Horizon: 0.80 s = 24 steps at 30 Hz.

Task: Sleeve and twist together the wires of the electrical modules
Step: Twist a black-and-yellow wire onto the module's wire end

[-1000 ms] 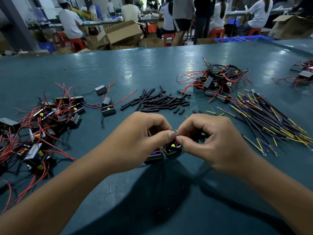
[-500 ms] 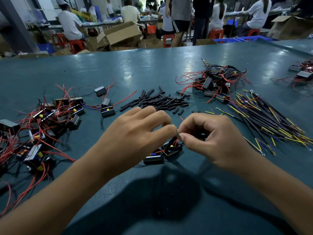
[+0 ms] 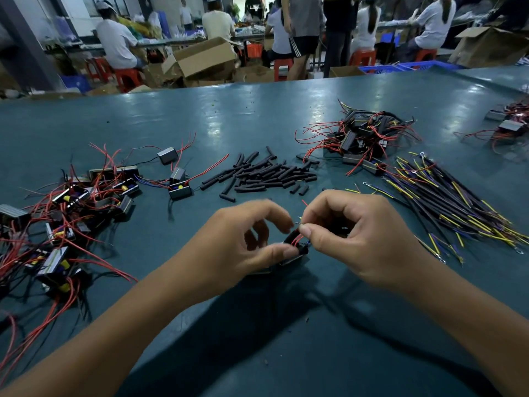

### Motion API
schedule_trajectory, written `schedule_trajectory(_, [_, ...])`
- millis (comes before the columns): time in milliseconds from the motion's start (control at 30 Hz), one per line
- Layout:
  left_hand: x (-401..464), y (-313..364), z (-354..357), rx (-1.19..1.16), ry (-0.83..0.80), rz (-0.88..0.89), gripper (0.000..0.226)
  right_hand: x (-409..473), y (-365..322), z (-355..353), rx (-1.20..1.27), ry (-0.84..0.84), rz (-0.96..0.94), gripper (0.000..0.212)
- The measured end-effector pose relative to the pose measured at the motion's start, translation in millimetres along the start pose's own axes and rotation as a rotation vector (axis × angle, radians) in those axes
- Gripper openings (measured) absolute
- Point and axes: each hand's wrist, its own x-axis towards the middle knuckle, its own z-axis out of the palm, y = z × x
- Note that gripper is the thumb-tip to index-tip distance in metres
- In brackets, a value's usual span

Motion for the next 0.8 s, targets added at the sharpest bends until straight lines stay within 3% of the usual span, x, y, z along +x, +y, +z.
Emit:
schedule_trajectory(167, [2.0, -3.3, 17.8, -0.091, 0.009, -0.042, 0.011, 1.0, 2.5, -4.3, -0.045, -0.003, -0.012, 0.005])
schedule_trajectory(367, [0.4, -9.6, 19.2, -0.144, -0.005, -0.037, 0.018, 1.8, 3.0, -12.4, -0.137, -0.037, -0.058, 0.009])
schedule_trajectory(800, [1.5, -9.4, 29.3, -0.040, 0.181, 0.053, 0.010, 5.5, -2.5, -24.0, -0.422, -0.135, -0.158, 0.006])
